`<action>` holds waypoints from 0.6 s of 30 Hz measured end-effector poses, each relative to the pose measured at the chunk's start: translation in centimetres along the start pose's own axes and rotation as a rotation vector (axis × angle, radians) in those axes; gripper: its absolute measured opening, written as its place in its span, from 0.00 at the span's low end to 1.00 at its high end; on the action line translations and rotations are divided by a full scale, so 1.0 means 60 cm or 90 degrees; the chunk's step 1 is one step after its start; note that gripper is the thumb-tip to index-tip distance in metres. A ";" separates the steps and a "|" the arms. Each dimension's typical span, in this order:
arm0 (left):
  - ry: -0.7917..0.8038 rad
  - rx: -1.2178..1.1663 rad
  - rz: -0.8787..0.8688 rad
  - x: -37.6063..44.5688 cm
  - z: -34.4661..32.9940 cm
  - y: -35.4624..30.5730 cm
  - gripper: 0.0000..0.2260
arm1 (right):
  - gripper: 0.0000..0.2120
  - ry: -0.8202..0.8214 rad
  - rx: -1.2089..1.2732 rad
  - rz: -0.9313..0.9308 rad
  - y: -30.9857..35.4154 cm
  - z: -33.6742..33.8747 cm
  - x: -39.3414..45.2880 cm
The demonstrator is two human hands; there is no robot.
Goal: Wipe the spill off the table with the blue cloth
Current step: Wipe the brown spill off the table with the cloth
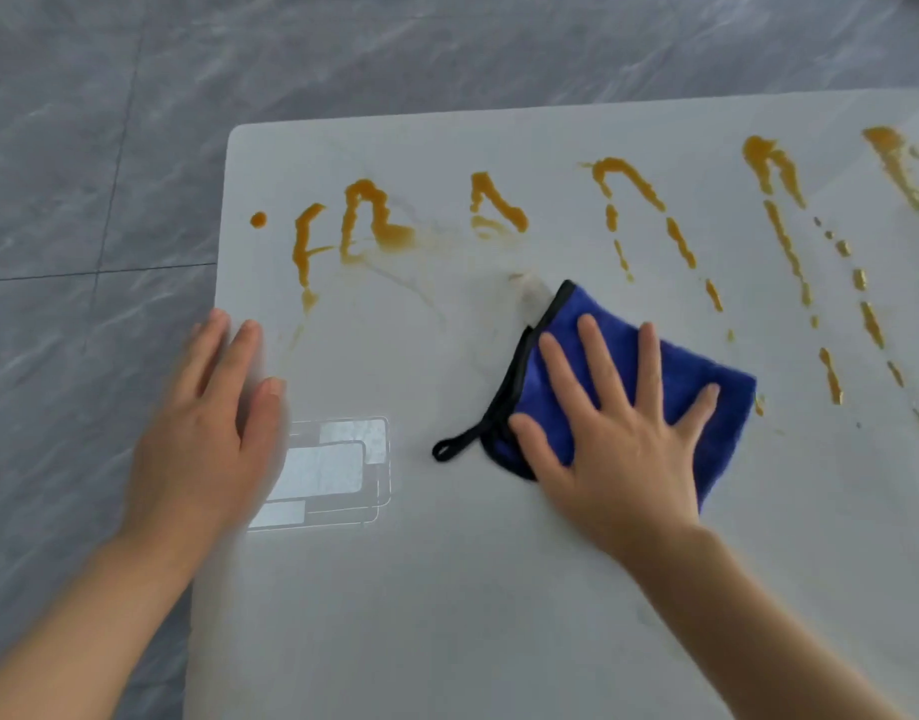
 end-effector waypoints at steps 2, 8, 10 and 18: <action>0.004 0.002 0.001 0.000 -0.001 0.000 0.21 | 0.32 0.014 -0.026 0.053 0.031 -0.015 -0.031; -0.001 0.014 0.006 0.002 -0.002 0.002 0.25 | 0.32 0.020 -0.024 0.136 0.039 0.012 0.049; -0.010 0.031 -0.010 0.004 -0.002 0.004 0.27 | 0.33 0.017 -0.014 0.089 0.005 0.026 0.077; -0.015 0.055 -0.038 0.010 -0.011 0.012 0.30 | 0.33 0.022 0.015 -0.027 -0.068 -0.002 -0.037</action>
Point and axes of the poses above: each hand's wrist, its own x-axis towards the middle knuckle, its own z-axis out of the back of the hand, y = z × x, the point moved 4 cm from there along x, towards the middle knuckle, and after that the axes turned 14 degrees about y, right-handed, at the moved point
